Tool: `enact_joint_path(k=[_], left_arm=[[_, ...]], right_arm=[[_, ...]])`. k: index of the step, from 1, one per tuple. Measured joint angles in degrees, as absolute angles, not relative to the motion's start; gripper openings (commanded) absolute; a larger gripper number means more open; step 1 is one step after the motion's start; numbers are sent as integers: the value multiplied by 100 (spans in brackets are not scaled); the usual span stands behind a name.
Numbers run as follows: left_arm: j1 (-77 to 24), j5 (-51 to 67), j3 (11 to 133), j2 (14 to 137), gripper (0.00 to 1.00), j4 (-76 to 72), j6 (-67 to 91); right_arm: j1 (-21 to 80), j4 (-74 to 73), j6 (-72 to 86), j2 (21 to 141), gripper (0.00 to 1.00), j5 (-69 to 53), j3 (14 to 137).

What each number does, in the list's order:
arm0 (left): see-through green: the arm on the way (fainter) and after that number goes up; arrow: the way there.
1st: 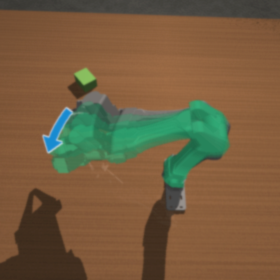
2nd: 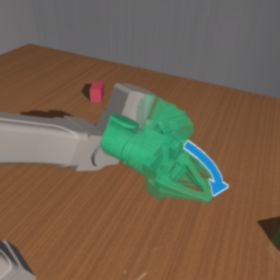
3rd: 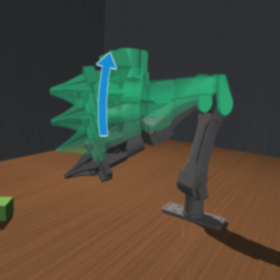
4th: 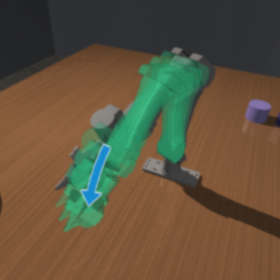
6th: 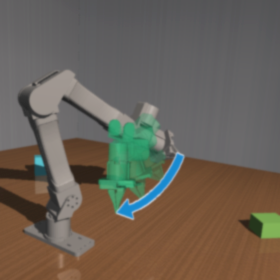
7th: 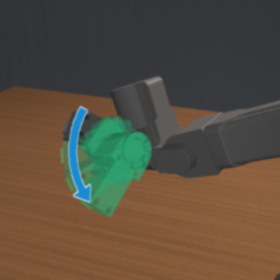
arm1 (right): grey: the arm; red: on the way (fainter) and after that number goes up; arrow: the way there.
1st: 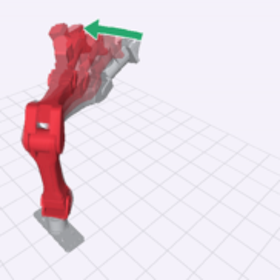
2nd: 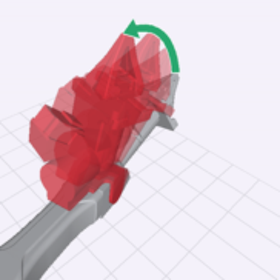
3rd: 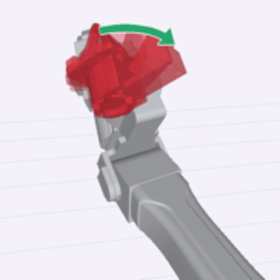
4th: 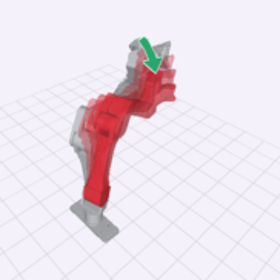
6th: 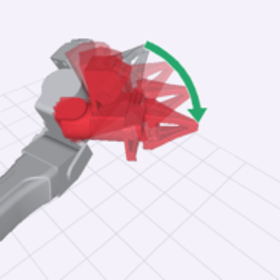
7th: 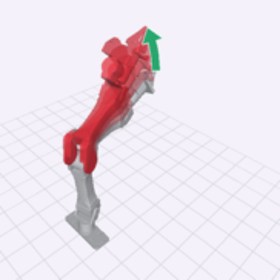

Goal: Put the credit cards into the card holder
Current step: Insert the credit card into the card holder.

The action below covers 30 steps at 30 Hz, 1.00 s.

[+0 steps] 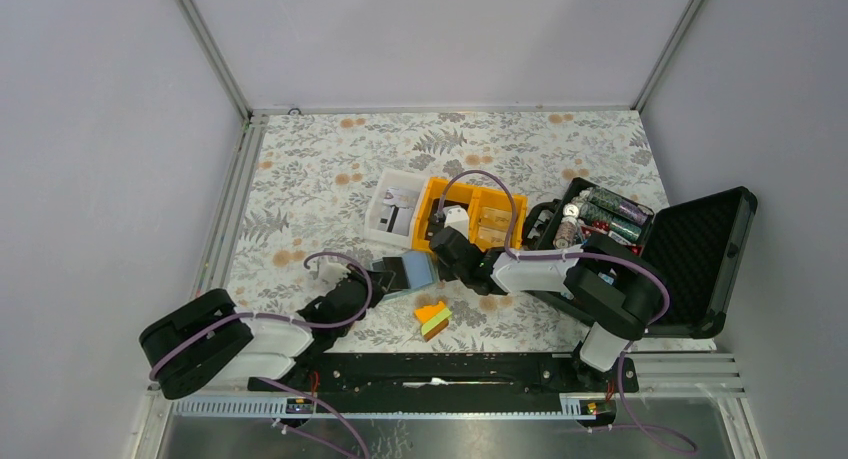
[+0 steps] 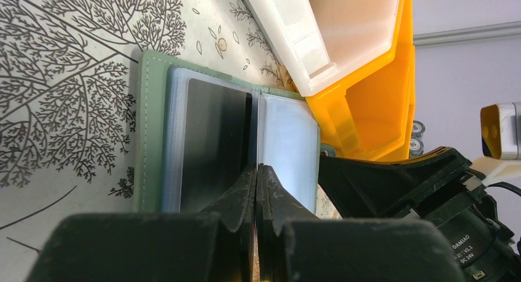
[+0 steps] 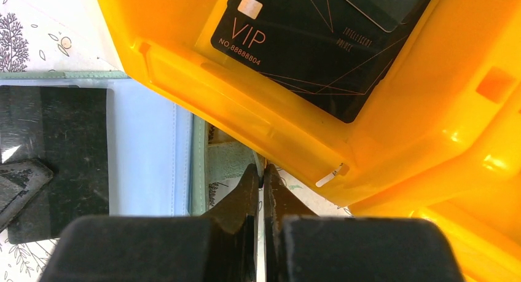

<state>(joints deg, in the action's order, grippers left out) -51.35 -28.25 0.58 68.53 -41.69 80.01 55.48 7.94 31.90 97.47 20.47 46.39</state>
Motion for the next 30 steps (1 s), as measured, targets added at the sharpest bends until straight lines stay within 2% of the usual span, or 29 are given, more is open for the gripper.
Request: enact_joint_path(k=[16, 24, 30], left_arm=[[-5135, -2700, 56, 8055, 0, -5527, 8068], [-5135, -2550, 56, 8294, 28, -5655, 8176], [-5135, -2482, 62, 7835, 38, -5177, 8171]], right_arm=[[5548, 749, 3199, 9771, 0, 2047, 4678], [5548, 652, 3197, 9826, 0, 2049, 4775], [5548, 650, 3197, 9837, 0, 2045, 4790]])
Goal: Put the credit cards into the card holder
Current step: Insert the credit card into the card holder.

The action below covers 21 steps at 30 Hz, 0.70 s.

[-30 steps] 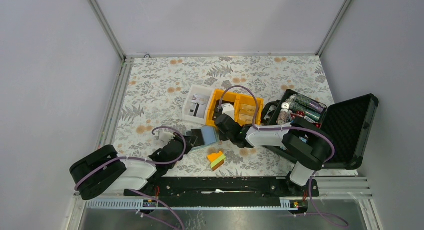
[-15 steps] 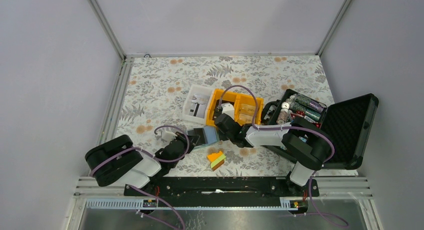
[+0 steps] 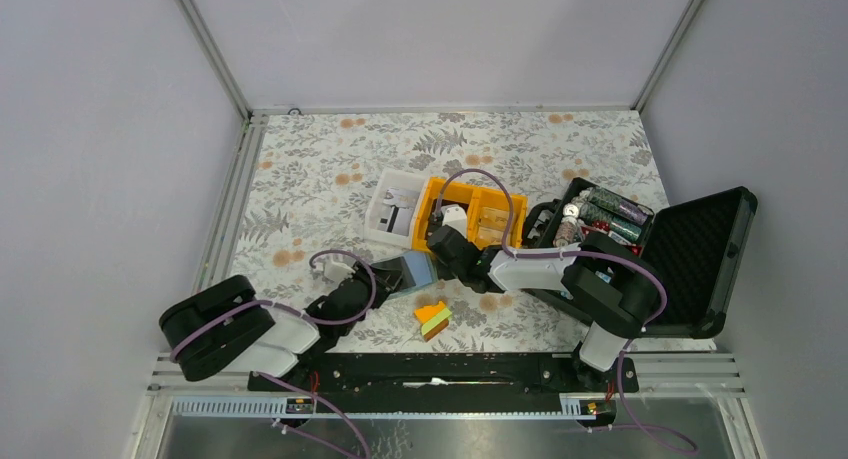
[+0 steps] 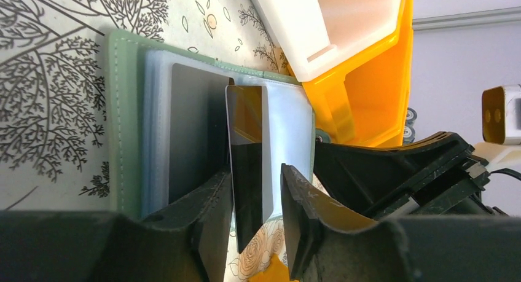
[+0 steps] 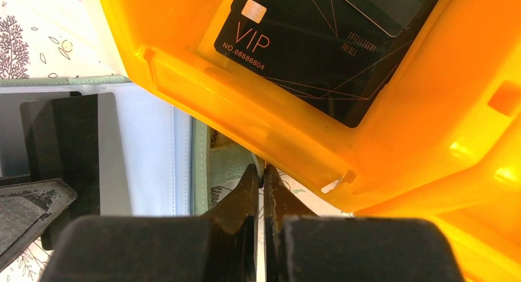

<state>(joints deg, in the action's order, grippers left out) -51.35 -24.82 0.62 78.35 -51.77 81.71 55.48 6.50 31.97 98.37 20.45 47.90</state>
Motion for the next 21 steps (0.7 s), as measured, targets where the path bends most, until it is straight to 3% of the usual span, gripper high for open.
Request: enact_joint_path(k=[5, 21], left_arm=[[-5129, -2484, 117, 7343, 48, -4574, 8093], [-4982, -2224, 1240, 7231, 63, -2670, 7310]], right_arm=[[5548, 652, 3199, 9841, 0, 2043, 4797], [5548, 652, 3197, 9841, 0, 2038, 4797]])
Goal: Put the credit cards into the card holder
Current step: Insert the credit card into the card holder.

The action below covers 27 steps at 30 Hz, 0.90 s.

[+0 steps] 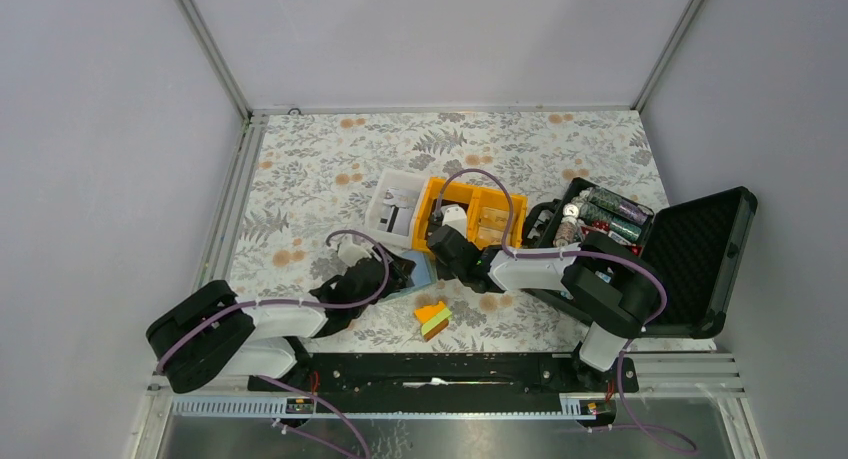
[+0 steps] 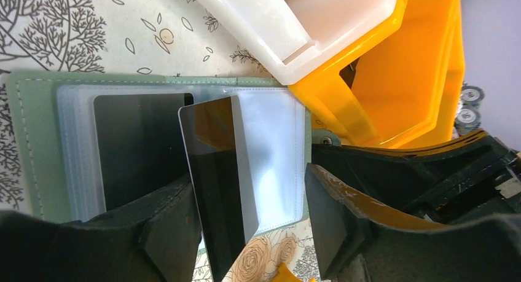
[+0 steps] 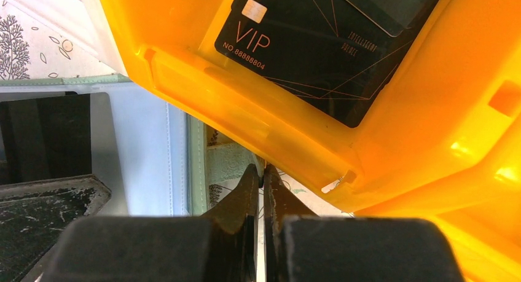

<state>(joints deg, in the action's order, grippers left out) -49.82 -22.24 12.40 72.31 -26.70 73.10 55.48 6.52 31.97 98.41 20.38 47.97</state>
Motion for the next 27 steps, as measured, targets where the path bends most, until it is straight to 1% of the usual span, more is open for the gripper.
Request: enact_joint_path(k=[3, 10, 21, 27], left_arm=[[-4976, -2228, 1387, 7205, 67, -2373, 7183], [-4923, -2115, 1649, 7192, 72, -1927, 6982], [-4718, -2043, 1761, 6934, 74, -1350, 6654], [-4689, -2010, 1767, 6814, 77, -1173, 6525]], right_arm=[[5548, 650, 3197, 9841, 0, 2038, 4797], [5548, 650, 3197, 9843, 0, 2038, 4797], [5555, 676, 3210, 9850, 0, 1881, 4814], [5555, 705, 3245, 9889, 0, 1813, 4858]])
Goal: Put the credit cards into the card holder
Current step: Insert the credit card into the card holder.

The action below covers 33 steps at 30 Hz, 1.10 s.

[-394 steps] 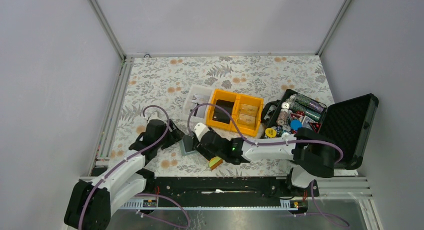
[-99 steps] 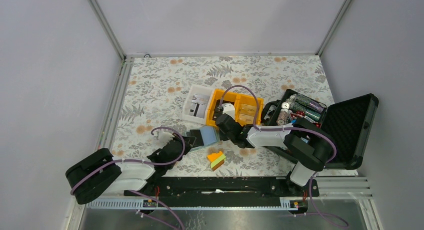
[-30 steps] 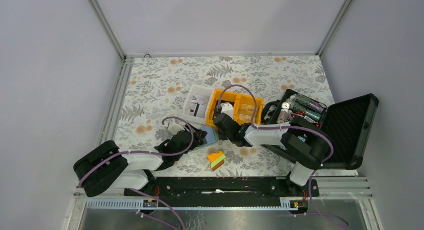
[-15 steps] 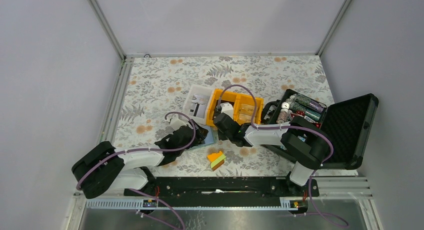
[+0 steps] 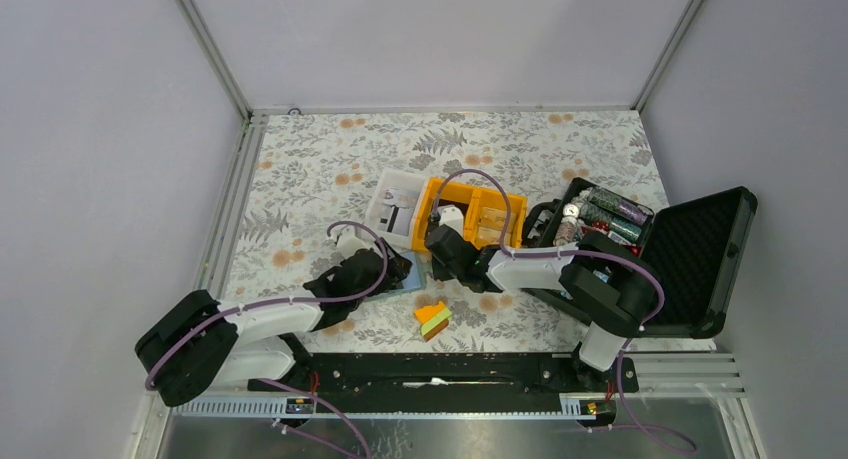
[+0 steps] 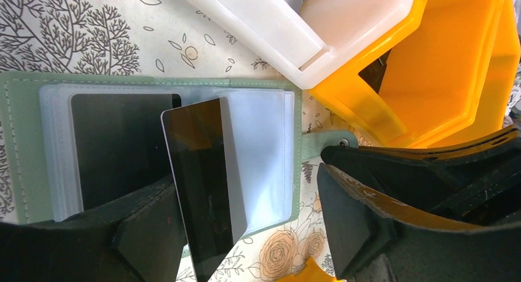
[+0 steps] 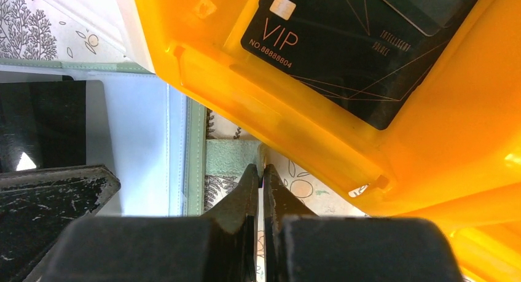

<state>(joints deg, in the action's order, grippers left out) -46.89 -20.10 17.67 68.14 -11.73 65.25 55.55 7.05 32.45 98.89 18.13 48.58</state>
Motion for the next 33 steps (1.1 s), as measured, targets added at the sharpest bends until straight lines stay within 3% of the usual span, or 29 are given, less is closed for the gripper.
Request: enact_joint_path(k=[11, 33], left_arm=[[-4661, -2036, 1767, 6294, 84, -604, 6335], [-4615, -2145, 1968, 6047, 86, 202, 6121]], right_arm=[[5564, 762, 3291, 9918, 0, 1758, 4860], [5566, 766, 3288, 9955, 0, 1745, 4901]])
